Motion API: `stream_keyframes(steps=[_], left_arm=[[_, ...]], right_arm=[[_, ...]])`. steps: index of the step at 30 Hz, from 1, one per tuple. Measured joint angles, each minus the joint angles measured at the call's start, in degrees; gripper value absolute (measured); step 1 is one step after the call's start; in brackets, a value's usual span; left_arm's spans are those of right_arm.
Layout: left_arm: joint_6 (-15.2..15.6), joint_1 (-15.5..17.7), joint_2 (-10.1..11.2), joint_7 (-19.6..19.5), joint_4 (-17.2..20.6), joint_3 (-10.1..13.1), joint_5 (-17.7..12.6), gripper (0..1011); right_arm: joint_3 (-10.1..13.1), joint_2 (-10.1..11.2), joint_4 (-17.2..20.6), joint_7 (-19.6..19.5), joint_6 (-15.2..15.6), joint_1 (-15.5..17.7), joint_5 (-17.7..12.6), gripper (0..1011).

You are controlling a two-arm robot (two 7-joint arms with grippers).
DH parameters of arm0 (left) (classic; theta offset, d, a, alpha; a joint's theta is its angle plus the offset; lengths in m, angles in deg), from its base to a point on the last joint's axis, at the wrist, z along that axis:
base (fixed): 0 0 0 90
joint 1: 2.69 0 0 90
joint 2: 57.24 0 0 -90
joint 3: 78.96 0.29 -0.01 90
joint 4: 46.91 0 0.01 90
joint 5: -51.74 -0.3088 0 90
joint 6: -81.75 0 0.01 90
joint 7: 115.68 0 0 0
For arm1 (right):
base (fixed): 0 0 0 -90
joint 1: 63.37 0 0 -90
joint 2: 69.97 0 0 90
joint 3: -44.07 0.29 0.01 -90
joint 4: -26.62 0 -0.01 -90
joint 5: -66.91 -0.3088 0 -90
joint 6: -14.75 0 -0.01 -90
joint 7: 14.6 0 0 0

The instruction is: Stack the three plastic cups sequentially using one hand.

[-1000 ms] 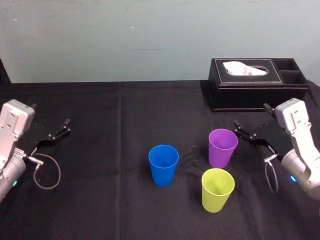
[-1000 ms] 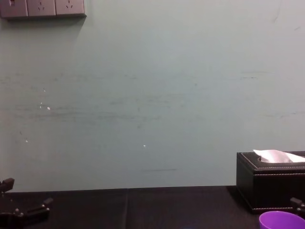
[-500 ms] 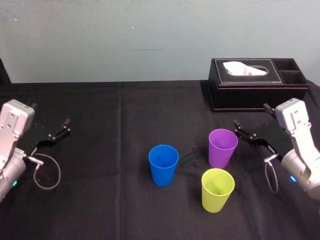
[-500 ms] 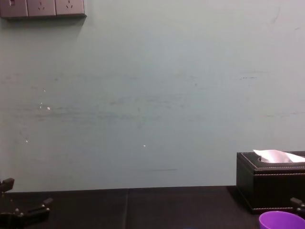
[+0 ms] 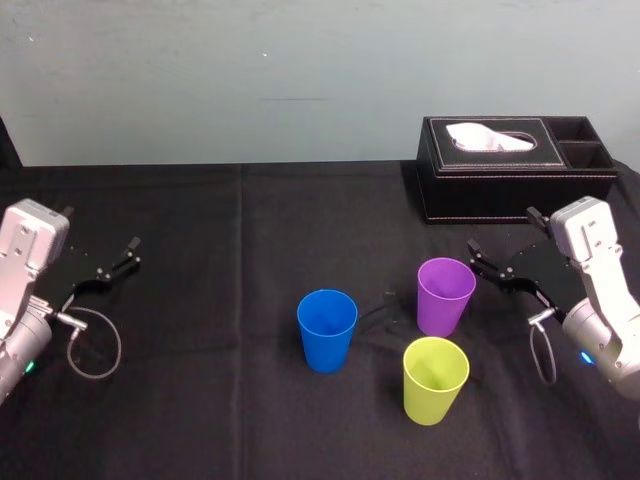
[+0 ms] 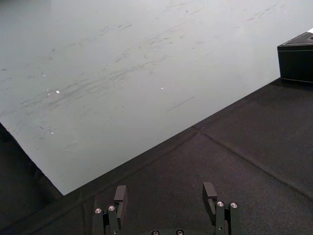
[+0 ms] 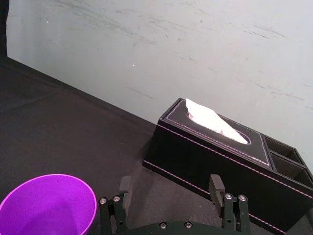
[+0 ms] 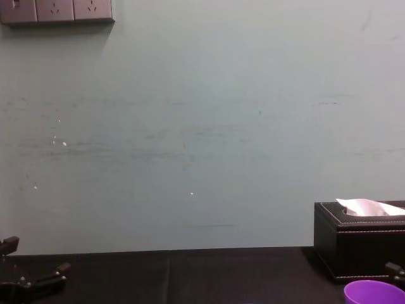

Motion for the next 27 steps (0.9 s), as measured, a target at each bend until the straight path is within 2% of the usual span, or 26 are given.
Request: stream_keyframes(steps=[16, 24, 27], left_arm=[[0.0, 0.0, 0.0, 0.0, 0.0, 0.0, 0.0, 1010], [0.0, 0.0, 0.0, 0.0, 0.0, 0.0, 0.0, 1010], [0.0, 0.0, 0.0, 0.0, 0.0, 0.0, 0.0, 1010]], right_arm=[[0.3, -0.1, 0.1, 0.0, 0.1, 0.1, 0.0, 1002], [3.6, 0.8, 2.3, 1.4, 2.0, 2.3, -2.6, 1002], [5.9, 1.9, 4.6, 2.7, 2.7, 4.1, -4.7, 1002]])
